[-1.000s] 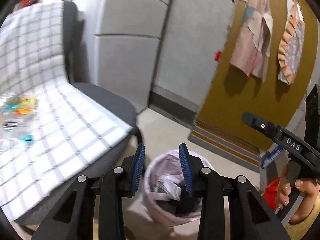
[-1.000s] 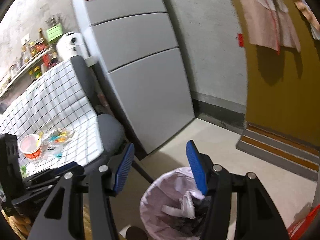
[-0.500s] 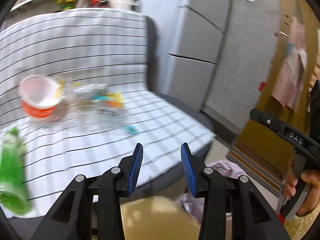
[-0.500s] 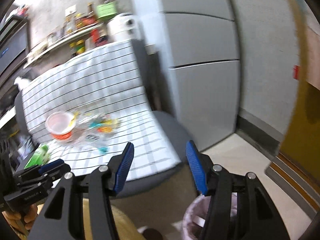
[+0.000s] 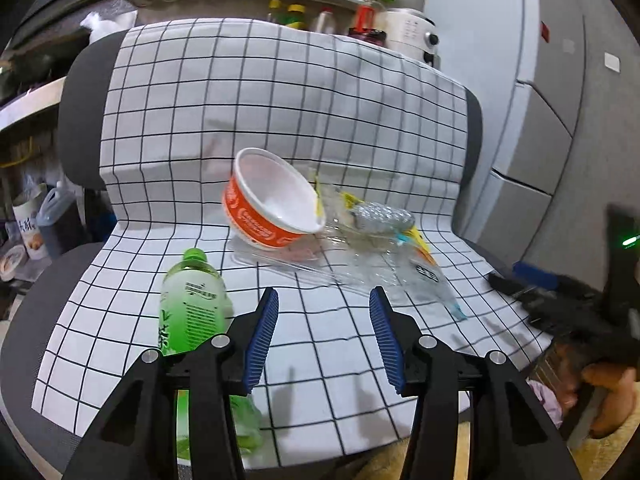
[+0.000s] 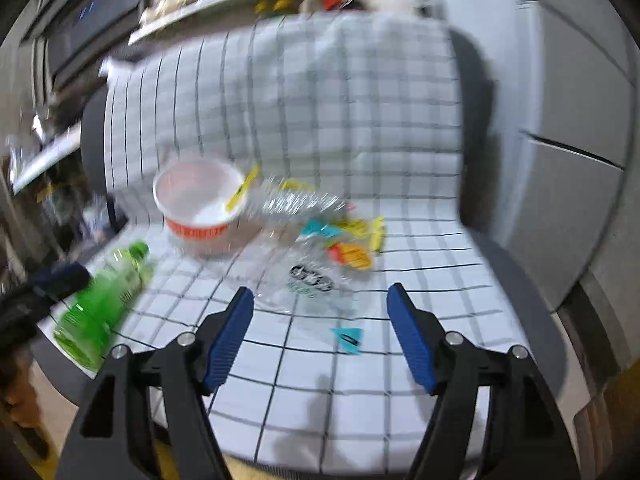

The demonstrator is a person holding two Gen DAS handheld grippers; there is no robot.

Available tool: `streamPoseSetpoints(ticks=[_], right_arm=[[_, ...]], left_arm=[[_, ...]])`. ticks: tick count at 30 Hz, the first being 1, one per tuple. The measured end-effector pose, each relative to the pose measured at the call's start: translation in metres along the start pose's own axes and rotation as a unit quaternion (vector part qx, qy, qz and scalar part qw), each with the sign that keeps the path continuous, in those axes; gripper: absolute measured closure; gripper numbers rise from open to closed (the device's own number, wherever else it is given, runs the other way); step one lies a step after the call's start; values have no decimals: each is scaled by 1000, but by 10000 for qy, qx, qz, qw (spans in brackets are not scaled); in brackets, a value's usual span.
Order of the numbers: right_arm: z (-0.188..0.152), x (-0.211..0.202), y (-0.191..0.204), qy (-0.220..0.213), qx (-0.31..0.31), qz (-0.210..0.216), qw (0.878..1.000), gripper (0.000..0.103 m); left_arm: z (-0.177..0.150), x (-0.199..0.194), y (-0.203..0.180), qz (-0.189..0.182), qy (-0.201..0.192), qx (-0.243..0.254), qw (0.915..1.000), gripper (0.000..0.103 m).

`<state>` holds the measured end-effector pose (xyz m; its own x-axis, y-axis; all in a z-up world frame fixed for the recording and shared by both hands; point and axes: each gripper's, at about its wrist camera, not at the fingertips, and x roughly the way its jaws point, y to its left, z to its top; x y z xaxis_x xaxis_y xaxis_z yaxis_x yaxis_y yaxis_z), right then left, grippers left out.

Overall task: Collect trash
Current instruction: 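Bring both tools back over the chair seat, then grasp the clear plastic bag with the right gripper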

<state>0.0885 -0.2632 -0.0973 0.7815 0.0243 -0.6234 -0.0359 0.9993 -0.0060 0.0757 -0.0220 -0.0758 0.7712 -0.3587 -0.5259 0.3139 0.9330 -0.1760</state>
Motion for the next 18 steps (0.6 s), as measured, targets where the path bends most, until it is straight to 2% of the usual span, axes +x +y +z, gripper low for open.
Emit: streamPoseSetpoints(ticks=[3, 10, 13, 18], right_arm=[[-9, 29, 20, 391, -497, -203, 9978, 35], [-15, 69, 30, 652, -967, -621, 9912, 35], [-12, 82, 31, 670, -1027, -758, 9895, 41], [-13, 89, 33, 648, -1175, -915, 9867, 60]], left_arm=[[0, 6, 5, -64, 75, -66, 9999, 54], [-4, 15, -1, -148, 166, -91, 9997, 54], [-4, 15, -4, -156, 148, -46, 9998, 54], [-6, 14, -13, -127, 175, 82, 9997, 54]])
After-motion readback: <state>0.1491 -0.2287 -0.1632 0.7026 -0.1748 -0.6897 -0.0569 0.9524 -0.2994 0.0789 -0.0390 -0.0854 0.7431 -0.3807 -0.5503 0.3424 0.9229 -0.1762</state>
